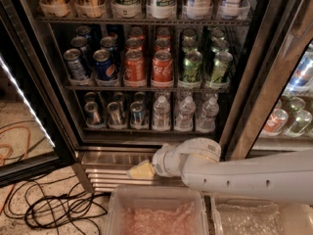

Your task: Pick redbull can from bottom shelf of fridge

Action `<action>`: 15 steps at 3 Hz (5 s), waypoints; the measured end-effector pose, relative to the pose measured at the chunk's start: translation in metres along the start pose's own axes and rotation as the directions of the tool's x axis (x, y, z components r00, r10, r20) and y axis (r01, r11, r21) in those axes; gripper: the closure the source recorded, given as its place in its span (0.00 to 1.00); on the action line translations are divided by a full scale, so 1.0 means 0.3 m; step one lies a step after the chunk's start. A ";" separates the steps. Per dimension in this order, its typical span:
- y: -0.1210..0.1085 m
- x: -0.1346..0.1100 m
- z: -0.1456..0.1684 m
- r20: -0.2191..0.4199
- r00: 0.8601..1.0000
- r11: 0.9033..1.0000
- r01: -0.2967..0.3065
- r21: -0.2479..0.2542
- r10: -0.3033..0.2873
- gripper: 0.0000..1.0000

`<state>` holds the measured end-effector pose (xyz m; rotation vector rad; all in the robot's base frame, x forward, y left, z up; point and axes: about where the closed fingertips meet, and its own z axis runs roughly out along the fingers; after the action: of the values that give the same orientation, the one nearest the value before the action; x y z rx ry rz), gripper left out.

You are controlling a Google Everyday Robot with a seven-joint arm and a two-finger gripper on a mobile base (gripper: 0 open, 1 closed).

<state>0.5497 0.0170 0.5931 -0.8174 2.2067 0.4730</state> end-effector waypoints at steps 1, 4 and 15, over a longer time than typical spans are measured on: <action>0.022 -0.032 -0.001 0.036 0.999 1.000 0.001 -0.026 0.000 0.00; -0.025 -0.170 -0.012 0.127 0.982 0.988 -0.148 0.036 0.142 0.00; -0.166 -0.356 0.200 0.482 0.869 0.948 -0.241 0.209 0.115 0.19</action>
Offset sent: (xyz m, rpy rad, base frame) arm -0.0059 0.0213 0.0009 0.1084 -0.0915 -0.0103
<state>0.6708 0.0572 0.6273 -0.3104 1.8445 0.4027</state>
